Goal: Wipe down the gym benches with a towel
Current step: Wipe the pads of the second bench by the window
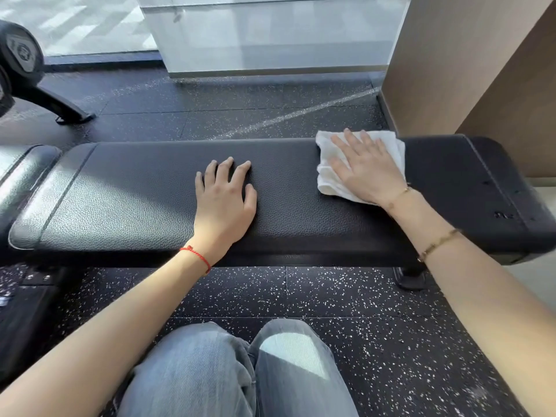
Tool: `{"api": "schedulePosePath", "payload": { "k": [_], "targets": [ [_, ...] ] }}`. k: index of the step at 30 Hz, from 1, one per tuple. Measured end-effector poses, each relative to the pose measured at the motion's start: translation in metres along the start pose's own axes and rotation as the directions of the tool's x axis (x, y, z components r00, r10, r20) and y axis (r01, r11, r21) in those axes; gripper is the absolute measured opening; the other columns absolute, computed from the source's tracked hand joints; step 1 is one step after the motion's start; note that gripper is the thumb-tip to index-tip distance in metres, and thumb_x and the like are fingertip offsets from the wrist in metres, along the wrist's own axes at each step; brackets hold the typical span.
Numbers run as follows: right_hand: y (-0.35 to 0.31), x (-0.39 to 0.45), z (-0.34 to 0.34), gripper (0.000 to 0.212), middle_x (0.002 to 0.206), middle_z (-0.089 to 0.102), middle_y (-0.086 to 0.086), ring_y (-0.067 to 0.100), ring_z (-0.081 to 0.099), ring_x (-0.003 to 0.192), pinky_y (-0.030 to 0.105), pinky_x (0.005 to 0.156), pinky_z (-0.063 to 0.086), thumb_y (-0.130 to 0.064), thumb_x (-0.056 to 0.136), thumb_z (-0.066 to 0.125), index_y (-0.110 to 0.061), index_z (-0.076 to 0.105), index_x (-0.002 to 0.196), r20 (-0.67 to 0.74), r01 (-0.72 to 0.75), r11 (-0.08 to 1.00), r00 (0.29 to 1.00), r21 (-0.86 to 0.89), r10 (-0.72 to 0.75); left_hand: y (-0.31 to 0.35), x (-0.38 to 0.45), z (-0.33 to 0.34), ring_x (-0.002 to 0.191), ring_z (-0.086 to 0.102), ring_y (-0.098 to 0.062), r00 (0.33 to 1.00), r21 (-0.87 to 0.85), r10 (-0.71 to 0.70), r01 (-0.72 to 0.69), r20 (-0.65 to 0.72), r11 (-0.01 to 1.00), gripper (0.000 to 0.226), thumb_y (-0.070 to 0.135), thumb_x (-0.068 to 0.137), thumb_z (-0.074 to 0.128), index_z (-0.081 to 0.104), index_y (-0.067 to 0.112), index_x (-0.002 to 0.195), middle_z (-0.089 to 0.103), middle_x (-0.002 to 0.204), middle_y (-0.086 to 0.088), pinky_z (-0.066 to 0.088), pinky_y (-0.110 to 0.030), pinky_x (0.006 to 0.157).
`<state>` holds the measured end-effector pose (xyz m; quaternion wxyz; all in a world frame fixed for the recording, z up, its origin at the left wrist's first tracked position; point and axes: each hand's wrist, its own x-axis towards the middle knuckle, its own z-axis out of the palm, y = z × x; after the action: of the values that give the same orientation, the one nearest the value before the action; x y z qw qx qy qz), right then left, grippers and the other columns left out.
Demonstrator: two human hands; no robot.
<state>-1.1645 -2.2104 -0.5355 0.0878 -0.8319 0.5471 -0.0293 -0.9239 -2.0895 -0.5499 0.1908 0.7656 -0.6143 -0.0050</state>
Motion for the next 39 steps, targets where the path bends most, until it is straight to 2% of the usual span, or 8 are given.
{"api": "schedulePosePath", "payload": {
  "k": [4, 9, 14, 19, 24, 30, 35, 39],
  "targets": [
    [-0.029, -0.002, 0.004, 0.059, 0.167, 0.002, -0.003, 0.022, -0.003, 0.153, 0.042, 0.123, -0.006, -0.052, 0.103, 0.020, -0.034, 0.008, 0.158, 0.047, 0.148, 0.989, 0.988, -0.016, -0.148, -0.001, 0.001, -0.001, 0.144, 0.026, -0.030, 1.000, -0.029, 0.000, 0.000, -0.006, 1.000, 0.045, 0.031, 0.097, 0.045, 0.047, 0.024, 0.142, 0.041, 0.151, -0.007, 0.014, -0.051, 0.120],
    [-0.028, -0.094, 0.015, 0.064, 0.166, 0.012, -0.007, 0.021, 0.005, 0.153, 0.044, 0.124, 0.001, -0.066, 0.097, 0.017, -0.040, 0.014, 0.156, 0.007, 0.384, 0.920, 0.923, -0.078, -0.385, -0.003, 0.001, -0.002, 0.145, 0.025, -0.030, 1.000, -0.047, 0.010, -0.010, 0.001, 0.999, 0.046, 0.032, 0.098, 0.044, 0.046, 0.024, 0.144, 0.040, 0.152, -0.007, 0.012, -0.050, 0.121],
    [0.000, -0.132, 0.023, 0.070, 0.162, 0.027, 0.001, 0.030, 0.023, 0.150, 0.052, 0.120, 0.021, -0.066, 0.097, 0.037, -0.031, 0.024, 0.156, -0.077, 0.406, 0.880, 0.897, -0.245, -0.435, -0.001, 0.000, 0.000, 0.146, 0.023, -0.031, 1.000, -0.038, -0.002, 0.003, 0.011, 0.999, 0.047, 0.031, 0.098, 0.042, 0.044, 0.023, 0.145, 0.038, 0.153, -0.008, 0.010, -0.053, 0.121],
    [-0.054, -0.115, 0.041, 0.078, 0.162, 0.027, 0.004, 0.034, 0.026, 0.148, 0.054, 0.119, 0.021, -0.067, 0.092, 0.041, -0.030, 0.018, 0.157, -0.076, 0.418, 0.846, 0.882, -0.331, -0.465, 0.002, 0.001, 0.002, 0.147, 0.021, -0.032, 1.000, -0.039, -0.018, 0.018, 0.016, 0.999, 0.048, 0.029, 0.099, 0.042, 0.043, 0.022, 0.146, 0.036, 0.154, -0.009, 0.008, -0.054, 0.122],
    [-0.052, -0.122, 0.048, 0.077, 0.158, 0.035, 0.003, 0.031, 0.034, 0.145, 0.052, 0.118, 0.028, -0.063, 0.089, 0.049, -0.031, 0.026, 0.155, -0.160, 0.358, 0.877, 0.892, -0.321, -0.423, -0.004, 0.001, -0.002, 0.147, 0.022, -0.030, 1.000, -0.059, 0.002, -0.001, 0.020, 0.998, 0.047, 0.031, 0.099, 0.043, 0.044, 0.025, 0.146, 0.037, 0.155, -0.008, 0.008, -0.051, 0.122],
    [-0.002, -0.129, 0.029, 0.063, 0.159, 0.034, -0.002, 0.028, 0.028, 0.147, 0.045, 0.121, 0.018, -0.066, 0.098, 0.026, -0.034, 0.035, 0.151, -0.208, 0.170, 0.978, 0.959, -0.119, -0.192, -0.003, 0.000, 0.001, 0.146, 0.022, -0.032, 1.000, -0.036, 0.004, -0.003, 0.017, 0.999, 0.048, 0.032, 0.099, 0.041, 0.043, 0.025, 0.146, 0.036, 0.155, -0.009, 0.010, -0.054, 0.122],
    [-0.021, -0.038, 0.007, 0.059, 0.167, 0.006, -0.004, 0.023, 0.001, 0.153, 0.045, 0.123, -0.003, -0.061, 0.099, 0.014, -0.043, 0.012, 0.155, -0.024, -0.072, 0.996, 0.997, 0.044, 0.073, -0.001, 0.000, 0.002, 0.148, 0.019, -0.032, 0.999, -0.031, -0.001, 0.002, 0.032, 1.000, 0.049, 0.032, 0.100, 0.039, 0.040, 0.025, 0.148, 0.034, 0.157, -0.009, 0.008, -0.054, 0.122],
    [-0.070, -0.009, 0.012, 0.057, 0.167, -0.003, -0.003, 0.024, -0.008, 0.153, 0.046, 0.122, -0.009, -0.056, 0.103, 0.014, -0.040, 0.003, 0.157, 0.039, 0.010, 1.000, 0.999, 0.000, -0.010, -0.002, 0.001, 0.001, 0.147, 0.022, -0.031, 1.000, -0.032, -0.005, 0.006, 0.020, 0.999, 0.047, 0.032, 0.099, 0.042, 0.043, 0.025, 0.146, 0.036, 0.155, -0.007, 0.010, -0.053, 0.122]
  ]
}}
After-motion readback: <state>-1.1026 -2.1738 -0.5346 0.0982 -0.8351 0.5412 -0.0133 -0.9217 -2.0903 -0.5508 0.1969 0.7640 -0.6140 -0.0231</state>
